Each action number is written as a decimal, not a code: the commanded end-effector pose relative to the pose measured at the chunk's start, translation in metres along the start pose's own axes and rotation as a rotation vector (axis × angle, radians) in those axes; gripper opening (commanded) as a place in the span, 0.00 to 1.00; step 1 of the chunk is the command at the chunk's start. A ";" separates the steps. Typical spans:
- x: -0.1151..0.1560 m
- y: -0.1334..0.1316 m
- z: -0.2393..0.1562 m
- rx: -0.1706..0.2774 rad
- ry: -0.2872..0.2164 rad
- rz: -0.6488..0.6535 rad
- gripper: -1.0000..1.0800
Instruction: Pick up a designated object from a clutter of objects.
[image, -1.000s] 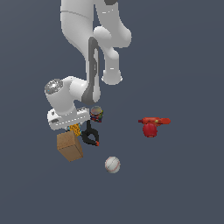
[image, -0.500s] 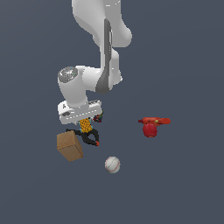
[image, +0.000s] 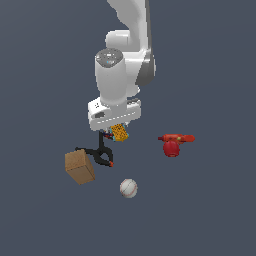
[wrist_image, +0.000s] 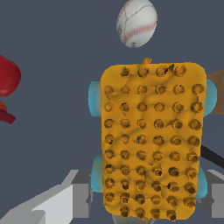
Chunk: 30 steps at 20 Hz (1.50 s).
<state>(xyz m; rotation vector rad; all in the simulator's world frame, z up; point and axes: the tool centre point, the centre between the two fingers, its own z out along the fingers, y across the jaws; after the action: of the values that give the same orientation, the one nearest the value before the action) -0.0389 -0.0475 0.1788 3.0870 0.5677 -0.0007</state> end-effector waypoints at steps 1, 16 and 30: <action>0.008 -0.025 -0.020 -0.002 0.000 0.001 0.00; 0.063 -0.171 -0.140 -0.001 0.000 0.000 0.00; 0.100 -0.255 -0.210 0.003 0.001 0.000 0.00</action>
<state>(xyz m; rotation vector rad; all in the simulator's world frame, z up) -0.0364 0.2215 0.3834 3.0893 0.5703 -0.0005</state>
